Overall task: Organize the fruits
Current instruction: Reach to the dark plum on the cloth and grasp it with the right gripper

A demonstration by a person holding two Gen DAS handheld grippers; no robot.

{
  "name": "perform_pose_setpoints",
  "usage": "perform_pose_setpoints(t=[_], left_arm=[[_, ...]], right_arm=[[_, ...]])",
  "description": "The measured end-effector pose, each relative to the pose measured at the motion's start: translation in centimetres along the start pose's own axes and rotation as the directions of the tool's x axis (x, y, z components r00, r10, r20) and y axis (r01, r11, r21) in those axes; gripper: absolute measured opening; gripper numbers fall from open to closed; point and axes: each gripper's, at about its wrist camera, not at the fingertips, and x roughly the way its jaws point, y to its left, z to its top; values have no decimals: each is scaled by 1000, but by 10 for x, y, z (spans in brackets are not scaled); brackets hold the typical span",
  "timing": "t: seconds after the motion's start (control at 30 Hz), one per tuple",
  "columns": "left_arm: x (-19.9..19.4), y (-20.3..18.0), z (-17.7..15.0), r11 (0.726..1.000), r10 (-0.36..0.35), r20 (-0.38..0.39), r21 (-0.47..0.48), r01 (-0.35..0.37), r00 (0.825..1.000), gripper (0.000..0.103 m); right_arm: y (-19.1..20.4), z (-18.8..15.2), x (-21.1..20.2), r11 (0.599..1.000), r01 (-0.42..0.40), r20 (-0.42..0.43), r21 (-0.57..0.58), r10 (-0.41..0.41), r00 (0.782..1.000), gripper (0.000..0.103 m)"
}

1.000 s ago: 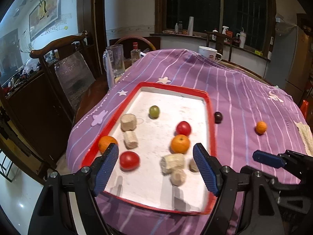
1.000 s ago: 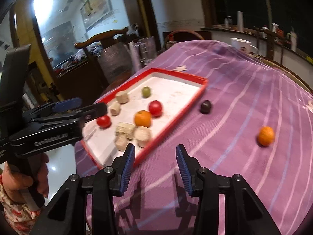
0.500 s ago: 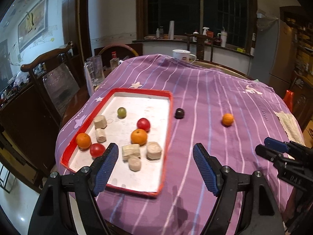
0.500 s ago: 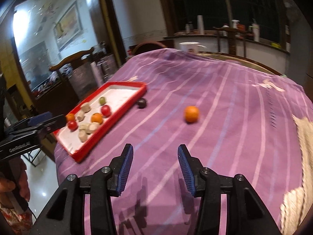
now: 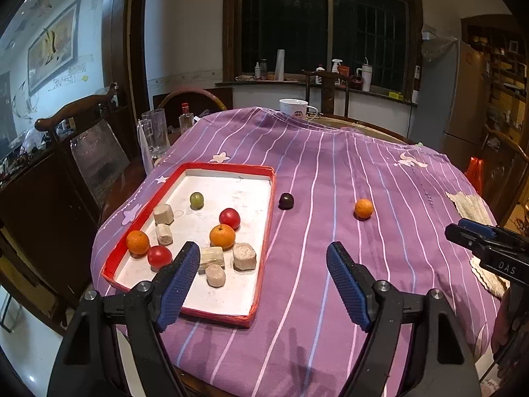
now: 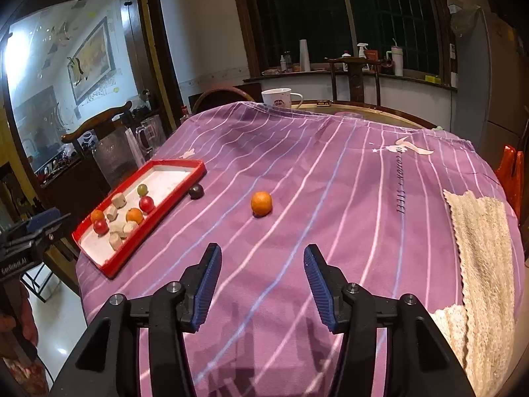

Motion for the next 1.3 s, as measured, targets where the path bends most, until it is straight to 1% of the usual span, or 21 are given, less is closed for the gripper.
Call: perform_pose_setpoints(t=[0.13, 0.23, 0.33, 0.43, 0.53, 0.6, 0.73, 0.83, 0.97, 1.03, 1.07, 1.1, 1.13, 1.23, 1.3], left_arm=[[12, 7, 1, 1000, 1, -22, -32, -1, 1000, 81], [24, 11, 3, 999, 1, -37, -46, -3, 999, 81], [35, 18, 9, 998, -8, -38, -69, 6, 999, 81], [45, 24, 13, 996, -20, -48, -85, 16, 999, 81], [56, 30, 16, 996, -29, -67, -90, 23, 997, 81], [65, 35, 16, 995, -38, -87, -94, 30, 996, 81], [81, 41, 17, 995, -56, -120, -94, 45, 991, 81], [89, 43, 17, 994, -62, -131, -97, 50, 989, 81], [99, 45, 17, 991, -81, -148, -118, 63, 986, 81], [102, 45, 15, 991, -80, -160, -124, 60, 984, 81], [104, 45, 14, 990, -79, -166, -127, 59, 983, 81], [104, 44, 13, 990, -80, -172, -130, 58, 982, 81], [105, 44, 13, 989, -80, -176, -134, 56, 981, 81], [103, 42, 13, 989, -78, -175, -134, 55, 982, 81], [100, 38, 13, 990, -82, -173, -131, 60, 982, 81]], right_arm=[[12, 16, 24, 999, -45, -40, -24, 44, 998, 57], [25, 26, 56, 996, -62, -79, -59, 57, 995, 57], [41, 37, 93, 989, -99, -114, -106, 87, 990, 57], [58, 49, 134, 977, -150, -151, -152, 127, 980, 57], [74, 57, 174, 961, -202, -205, -191, 162, 965, 57], [84, 60, 197, 952, -208, -227, -226, 156, 961, 57], [94, 66, 226, 939, -196, -243, -284, 128, 962, 57], [99, 70, 241, 929, -195, -250, -316, 117, 961, 57], [112, 69, 254, 913, -211, -280, -349, 114, 953, 55], [120, 66, 259, 905, -213, -295, -369, 103, 950, 36], [122, 66, 259, 905, -210, -290, -370, 102, 951, 32], [122, 66, 259, 908, -198, -290, -370, 89, 953, 28], [121, 66, 257, 913, -199, -290, -355, 94, 952, 28], [110, 69, 250, 932, -195, -274, -307, 109, 955, 27], [94, 73, 234, 948, -192, -253, -253, 127, 959, 27]])
